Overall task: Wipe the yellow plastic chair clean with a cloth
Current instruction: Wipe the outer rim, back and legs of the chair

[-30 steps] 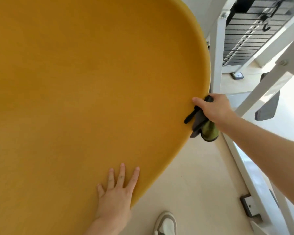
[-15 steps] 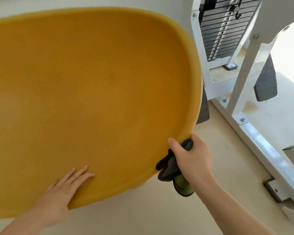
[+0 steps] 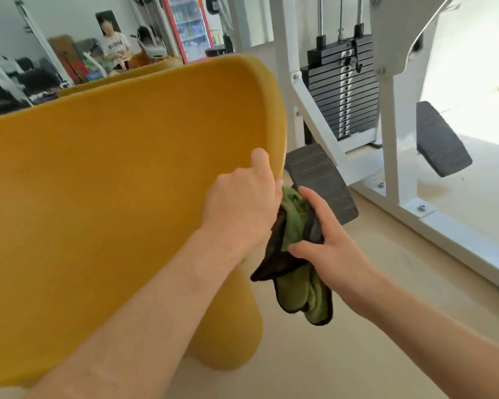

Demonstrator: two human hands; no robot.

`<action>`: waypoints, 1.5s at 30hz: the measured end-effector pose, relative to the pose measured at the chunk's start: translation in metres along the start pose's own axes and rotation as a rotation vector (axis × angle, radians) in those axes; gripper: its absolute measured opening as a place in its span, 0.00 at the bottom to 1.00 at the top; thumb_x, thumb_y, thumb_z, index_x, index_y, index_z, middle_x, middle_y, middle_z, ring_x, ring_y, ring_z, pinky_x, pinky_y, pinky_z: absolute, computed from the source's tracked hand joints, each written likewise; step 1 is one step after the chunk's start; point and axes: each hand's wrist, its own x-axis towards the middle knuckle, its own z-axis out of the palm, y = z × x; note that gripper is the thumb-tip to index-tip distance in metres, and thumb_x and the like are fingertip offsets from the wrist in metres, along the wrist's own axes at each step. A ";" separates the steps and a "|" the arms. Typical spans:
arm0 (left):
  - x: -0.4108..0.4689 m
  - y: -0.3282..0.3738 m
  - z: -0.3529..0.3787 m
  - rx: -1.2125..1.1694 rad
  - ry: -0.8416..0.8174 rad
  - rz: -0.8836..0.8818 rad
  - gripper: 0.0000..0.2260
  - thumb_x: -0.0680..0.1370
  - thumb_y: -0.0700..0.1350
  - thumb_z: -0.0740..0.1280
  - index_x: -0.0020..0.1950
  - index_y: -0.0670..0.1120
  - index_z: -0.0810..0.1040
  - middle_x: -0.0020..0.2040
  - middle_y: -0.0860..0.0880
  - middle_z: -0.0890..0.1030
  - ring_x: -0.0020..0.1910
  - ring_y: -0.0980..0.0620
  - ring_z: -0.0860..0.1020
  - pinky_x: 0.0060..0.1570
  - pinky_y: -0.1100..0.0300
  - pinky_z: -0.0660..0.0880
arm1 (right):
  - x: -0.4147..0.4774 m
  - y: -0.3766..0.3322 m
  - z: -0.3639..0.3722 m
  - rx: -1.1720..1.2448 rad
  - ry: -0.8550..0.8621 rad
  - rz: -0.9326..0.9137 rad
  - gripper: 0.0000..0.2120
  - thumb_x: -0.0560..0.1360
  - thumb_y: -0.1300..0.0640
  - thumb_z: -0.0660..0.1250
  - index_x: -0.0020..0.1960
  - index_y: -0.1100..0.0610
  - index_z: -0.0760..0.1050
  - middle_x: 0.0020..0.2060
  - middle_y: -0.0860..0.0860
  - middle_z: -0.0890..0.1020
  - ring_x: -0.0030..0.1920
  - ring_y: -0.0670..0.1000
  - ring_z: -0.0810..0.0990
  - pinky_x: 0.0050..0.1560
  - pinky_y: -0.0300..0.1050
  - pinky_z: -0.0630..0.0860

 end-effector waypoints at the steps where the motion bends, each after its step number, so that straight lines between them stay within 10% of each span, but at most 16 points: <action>1: -0.003 -0.003 -0.002 0.027 0.001 -0.015 0.03 0.82 0.45 0.56 0.54 0.47 0.63 0.33 0.52 0.72 0.28 0.51 0.70 0.30 0.57 0.63 | -0.006 -0.001 -0.006 0.020 0.029 0.002 0.40 0.74 0.68 0.66 0.72 0.33 0.58 0.59 0.41 0.76 0.57 0.45 0.77 0.57 0.47 0.78; 6: 0.001 0.000 -0.016 -0.181 -0.252 -0.237 0.18 0.82 0.55 0.56 0.69 0.49 0.64 0.51 0.53 0.77 0.40 0.54 0.75 0.35 0.60 0.66 | -0.023 -0.013 -0.012 0.130 0.076 0.045 0.46 0.75 0.70 0.64 0.75 0.32 0.45 0.67 0.46 0.70 0.64 0.53 0.74 0.63 0.59 0.75; 8: 0.005 0.011 -0.004 -0.065 -0.250 -0.193 0.18 0.80 0.58 0.58 0.61 0.46 0.64 0.49 0.49 0.78 0.40 0.49 0.75 0.32 0.57 0.66 | -0.026 -0.014 -0.013 0.164 0.086 0.045 0.45 0.75 0.70 0.63 0.77 0.36 0.45 0.66 0.46 0.71 0.64 0.53 0.75 0.63 0.58 0.75; 13: -0.009 0.017 -0.004 0.090 -0.149 -0.110 0.12 0.80 0.51 0.61 0.52 0.46 0.60 0.40 0.48 0.76 0.33 0.48 0.71 0.30 0.55 0.66 | -0.045 0.004 -0.028 0.199 0.158 0.049 0.20 0.73 0.71 0.61 0.56 0.51 0.76 0.48 0.55 0.82 0.52 0.57 0.81 0.56 0.59 0.79; 18: -0.082 -0.016 -0.053 -0.083 -0.279 -0.195 0.23 0.77 0.55 0.67 0.66 0.55 0.59 0.50 0.52 0.77 0.47 0.46 0.78 0.48 0.49 0.76 | -0.065 0.003 -0.027 0.166 0.103 -0.080 0.27 0.75 0.72 0.59 0.64 0.46 0.74 0.50 0.47 0.83 0.53 0.47 0.81 0.53 0.44 0.78; 22: -0.136 -0.066 -0.100 -0.395 -0.457 -0.407 0.28 0.71 0.45 0.76 0.61 0.64 0.65 0.57 0.58 0.79 0.50 0.53 0.82 0.52 0.49 0.78 | -0.072 -0.008 -0.003 0.235 -0.019 -0.203 0.36 0.76 0.74 0.59 0.74 0.40 0.62 0.68 0.42 0.72 0.69 0.41 0.70 0.70 0.42 0.69; 26: -0.177 -0.097 -0.128 -0.470 -0.515 -0.477 0.30 0.69 0.35 0.77 0.54 0.66 0.70 0.52 0.63 0.80 0.51 0.59 0.80 0.51 0.57 0.79 | -0.078 -0.019 0.028 0.275 -0.145 -0.310 0.38 0.77 0.74 0.58 0.75 0.38 0.57 0.71 0.39 0.68 0.70 0.36 0.66 0.65 0.28 0.67; 32: -0.160 -0.077 -0.126 -0.577 -0.177 -0.398 0.14 0.75 0.57 0.69 0.60 0.61 0.74 0.51 0.63 0.80 0.49 0.63 0.79 0.46 0.69 0.75 | -0.100 -0.027 0.094 0.162 -0.320 -0.568 0.42 0.76 0.72 0.56 0.74 0.33 0.45 0.73 0.30 0.55 0.74 0.32 0.53 0.71 0.30 0.55; 37: -0.138 -0.060 -0.110 -0.448 0.126 -0.301 0.09 0.81 0.52 0.58 0.53 0.52 0.77 0.43 0.57 0.81 0.41 0.59 0.78 0.37 0.70 0.71 | -0.090 -0.052 0.143 -0.126 -0.124 -0.719 0.36 0.76 0.58 0.46 0.74 0.38 0.29 0.74 0.37 0.35 0.76 0.39 0.35 0.74 0.36 0.38; 41: -0.145 -0.064 -0.112 -0.393 0.107 -0.253 0.09 0.81 0.56 0.58 0.51 0.54 0.75 0.40 0.51 0.78 0.37 0.53 0.76 0.35 0.61 0.71 | -0.007 -0.098 0.109 -0.120 0.007 -0.484 0.38 0.78 0.66 0.54 0.79 0.47 0.38 0.78 0.51 0.56 0.74 0.52 0.63 0.71 0.47 0.64; 43: -0.144 -0.064 -0.113 -0.418 0.066 -0.250 0.08 0.80 0.56 0.59 0.53 0.56 0.74 0.41 0.52 0.79 0.38 0.53 0.77 0.35 0.59 0.73 | 0.023 -0.117 0.088 -0.070 -0.029 -0.285 0.38 0.79 0.67 0.55 0.79 0.48 0.37 0.54 0.53 0.76 0.51 0.53 0.79 0.49 0.48 0.78; 45: -0.145 -0.064 -0.119 -0.458 0.029 -0.263 0.08 0.80 0.56 0.59 0.56 0.58 0.73 0.44 0.54 0.81 0.41 0.54 0.79 0.37 0.58 0.75 | 0.023 -0.111 0.081 -0.103 -0.089 -0.204 0.38 0.80 0.65 0.54 0.78 0.49 0.33 0.41 0.48 0.72 0.38 0.49 0.77 0.34 0.43 0.75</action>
